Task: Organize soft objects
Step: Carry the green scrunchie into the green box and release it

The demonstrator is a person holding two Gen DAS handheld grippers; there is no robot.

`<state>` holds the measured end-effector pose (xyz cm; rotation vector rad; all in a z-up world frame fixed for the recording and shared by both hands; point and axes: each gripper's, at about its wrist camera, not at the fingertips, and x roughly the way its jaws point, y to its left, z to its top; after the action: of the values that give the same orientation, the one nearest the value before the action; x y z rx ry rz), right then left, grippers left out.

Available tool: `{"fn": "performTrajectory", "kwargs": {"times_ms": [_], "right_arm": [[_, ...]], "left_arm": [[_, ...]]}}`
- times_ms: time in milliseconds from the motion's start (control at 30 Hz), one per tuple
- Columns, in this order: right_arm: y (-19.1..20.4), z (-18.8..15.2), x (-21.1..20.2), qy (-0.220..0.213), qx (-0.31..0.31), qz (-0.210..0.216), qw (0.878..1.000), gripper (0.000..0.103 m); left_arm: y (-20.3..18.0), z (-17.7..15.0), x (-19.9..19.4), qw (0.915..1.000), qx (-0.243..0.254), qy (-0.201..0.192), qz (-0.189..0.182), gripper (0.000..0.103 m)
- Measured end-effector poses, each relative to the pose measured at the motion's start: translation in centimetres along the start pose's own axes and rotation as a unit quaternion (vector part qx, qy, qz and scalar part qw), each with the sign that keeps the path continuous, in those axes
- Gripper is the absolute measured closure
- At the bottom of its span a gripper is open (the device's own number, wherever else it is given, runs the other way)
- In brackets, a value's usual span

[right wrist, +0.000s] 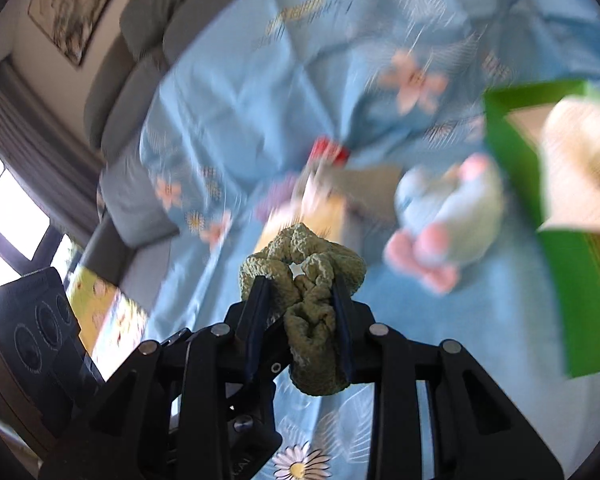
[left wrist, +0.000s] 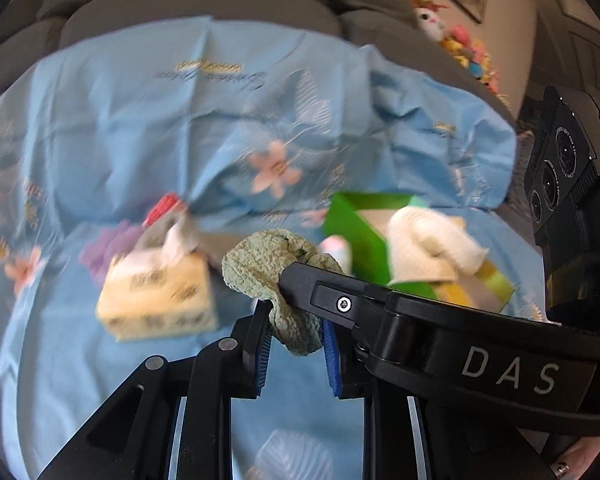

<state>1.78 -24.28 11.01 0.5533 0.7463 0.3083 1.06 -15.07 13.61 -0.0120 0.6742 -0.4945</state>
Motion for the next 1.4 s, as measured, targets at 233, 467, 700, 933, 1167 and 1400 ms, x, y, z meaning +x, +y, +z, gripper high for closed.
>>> {"fn": "performTrajectory", "kwargs": {"times_ms": [233,467,700,933,1167,1400], "right_arm": [[-5.0,2.1,-6.4,-0.098,0.032,-0.063,0.993,0.072],[-11.0,2.6,-9.8,-0.138,0.085,-0.135,0.978,0.072],[-15.6,2.6,-11.5,-0.160,0.139,-0.162,0.964,0.073],[-18.9,2.2,-11.5,-0.155,0.178,-0.208,0.949,0.075],[-20.7,2.0,-10.9,-0.138,0.202,-0.225,0.943,0.076],[-21.5,1.7,-10.4,-0.119,0.215,-0.241,0.939,0.074]], "left_arm": [[-6.5,2.9,3.8,0.9941,0.051,-0.010,-0.095,0.080],[-12.6,3.5,8.3,0.9842,0.089,0.020,-0.152,0.080],[-16.4,3.5,11.9,0.9733,0.104,0.062,-0.195,0.080],[-18.5,2.3,14.6,0.9661,0.113,0.108,-0.205,0.080],[-18.5,1.4,16.0,0.9631,0.091,0.145,-0.208,0.080],[-17.6,0.8,16.2,0.9645,0.067,0.164,-0.196,0.080]]}}
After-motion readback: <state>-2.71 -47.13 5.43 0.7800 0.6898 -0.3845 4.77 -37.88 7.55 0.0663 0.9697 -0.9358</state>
